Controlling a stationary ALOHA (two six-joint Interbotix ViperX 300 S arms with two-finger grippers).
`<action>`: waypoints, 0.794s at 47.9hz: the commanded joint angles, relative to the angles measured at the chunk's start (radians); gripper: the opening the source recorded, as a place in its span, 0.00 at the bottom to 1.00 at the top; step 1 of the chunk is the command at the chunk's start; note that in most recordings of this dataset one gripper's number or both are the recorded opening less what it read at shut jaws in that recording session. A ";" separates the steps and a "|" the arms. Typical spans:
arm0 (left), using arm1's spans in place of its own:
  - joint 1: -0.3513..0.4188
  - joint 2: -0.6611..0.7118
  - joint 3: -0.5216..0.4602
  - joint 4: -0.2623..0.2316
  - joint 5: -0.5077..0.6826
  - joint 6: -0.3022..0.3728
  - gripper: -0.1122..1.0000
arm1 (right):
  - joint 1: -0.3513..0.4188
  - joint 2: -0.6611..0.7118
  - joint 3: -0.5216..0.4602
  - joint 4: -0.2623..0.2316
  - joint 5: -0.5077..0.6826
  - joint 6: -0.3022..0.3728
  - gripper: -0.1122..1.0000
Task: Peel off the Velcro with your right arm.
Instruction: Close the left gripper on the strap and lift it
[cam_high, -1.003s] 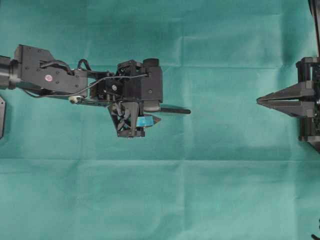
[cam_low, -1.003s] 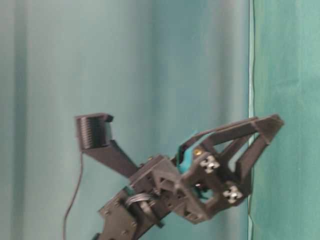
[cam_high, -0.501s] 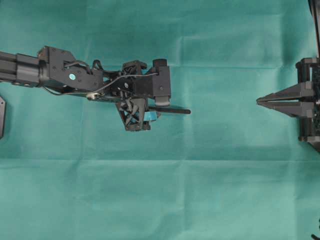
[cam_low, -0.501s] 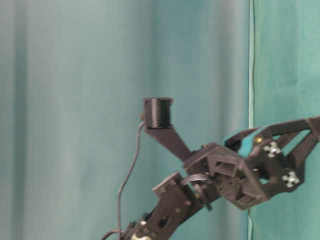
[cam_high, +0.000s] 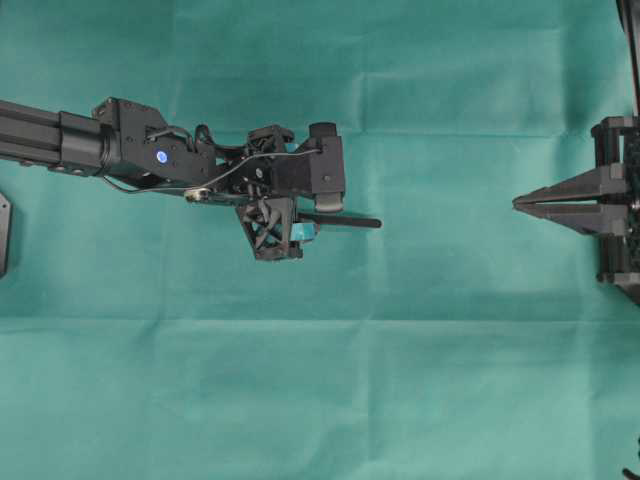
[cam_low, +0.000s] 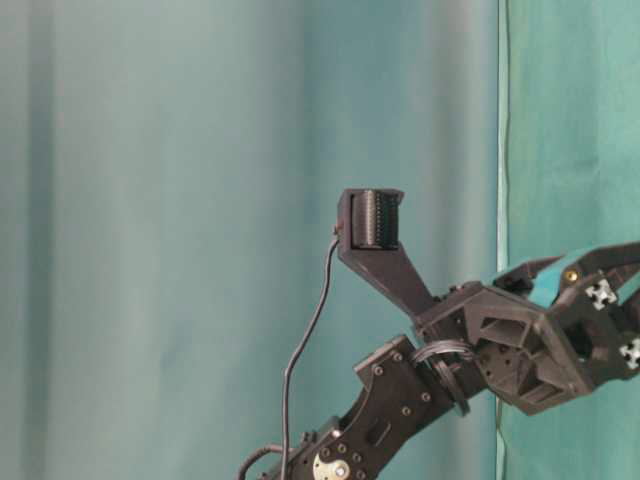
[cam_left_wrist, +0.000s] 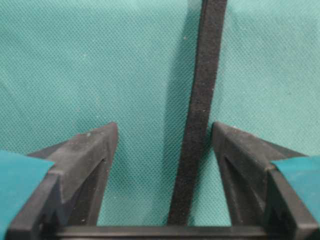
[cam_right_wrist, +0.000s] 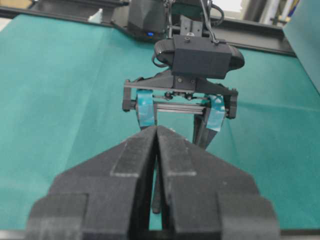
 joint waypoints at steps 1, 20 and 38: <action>0.003 -0.023 -0.014 0.002 -0.012 -0.002 0.68 | 0.000 0.003 -0.011 0.000 -0.009 0.000 0.04; -0.008 -0.115 0.008 0.002 -0.005 -0.008 0.19 | 0.000 0.003 -0.012 -0.002 -0.009 0.000 0.04; -0.069 -0.241 0.026 0.000 -0.005 -0.009 0.19 | 0.000 0.006 -0.032 -0.029 -0.009 0.000 0.04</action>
